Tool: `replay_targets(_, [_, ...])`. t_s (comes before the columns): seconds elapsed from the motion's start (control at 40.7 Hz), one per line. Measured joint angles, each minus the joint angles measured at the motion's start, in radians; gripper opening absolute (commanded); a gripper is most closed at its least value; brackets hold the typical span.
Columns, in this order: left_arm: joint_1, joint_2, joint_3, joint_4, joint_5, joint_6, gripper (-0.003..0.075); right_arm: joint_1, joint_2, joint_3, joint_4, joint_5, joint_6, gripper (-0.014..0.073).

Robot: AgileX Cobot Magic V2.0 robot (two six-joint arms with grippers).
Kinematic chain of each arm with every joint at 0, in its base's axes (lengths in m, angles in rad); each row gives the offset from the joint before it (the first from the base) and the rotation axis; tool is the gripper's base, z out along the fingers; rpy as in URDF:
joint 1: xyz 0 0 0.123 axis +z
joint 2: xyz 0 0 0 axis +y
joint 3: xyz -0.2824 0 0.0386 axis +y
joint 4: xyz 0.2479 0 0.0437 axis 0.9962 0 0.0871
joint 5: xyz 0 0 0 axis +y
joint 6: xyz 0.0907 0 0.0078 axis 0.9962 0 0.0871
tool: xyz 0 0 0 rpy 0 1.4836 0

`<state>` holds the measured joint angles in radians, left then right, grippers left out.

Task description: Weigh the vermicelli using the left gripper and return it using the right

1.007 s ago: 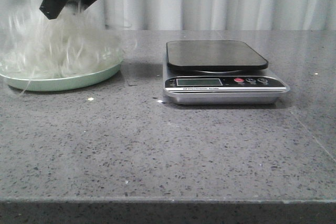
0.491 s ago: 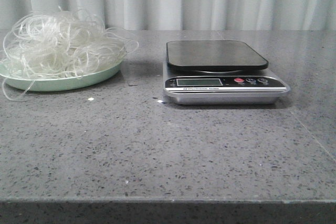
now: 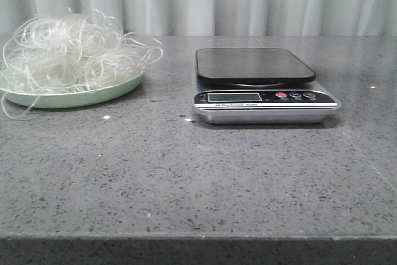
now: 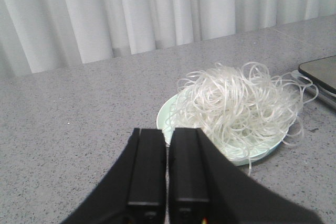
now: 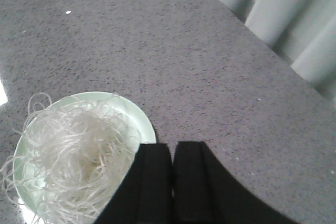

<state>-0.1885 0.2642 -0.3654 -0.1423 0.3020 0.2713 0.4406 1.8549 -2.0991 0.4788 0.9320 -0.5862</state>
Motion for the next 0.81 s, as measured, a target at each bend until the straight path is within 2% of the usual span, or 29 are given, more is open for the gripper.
replay_targets(0.098, [0.0, 0.0, 0.0, 0.0, 0.0, 0.0, 0.0136, -0.047, -0.025, 0.0, -0.023, 0.0, 0.081, 0.0152])
replay_targets(0.246, [0.0, 0.0, 0.0, 0.0, 0.0, 0.0, 0.0136, -0.1, -0.072, 0.023, -0.134, -0.011, 0.2, 0.0152])
replay_targets(0.442, [0.0, 0.0, 0.0, -0.014, 0.0, -0.005, 0.0136, -0.147, -0.164, 0.139, -0.283, -0.06, 0.332, 0.0152])
replay_targets(0.54, [0.0, 0.0, 0.0, -0.028, 0.0, -0.006, 0.0136, -0.171, -0.231, 0.254, -0.311, -0.122, 0.371, 0.0152])
replay_targets(0.81, [0.0, 0.0, 0.0, -0.033, 0.013, -0.029, 0.0137, -0.241, -0.508, 0.705, -0.322, -0.35, 0.401, 0.0152])
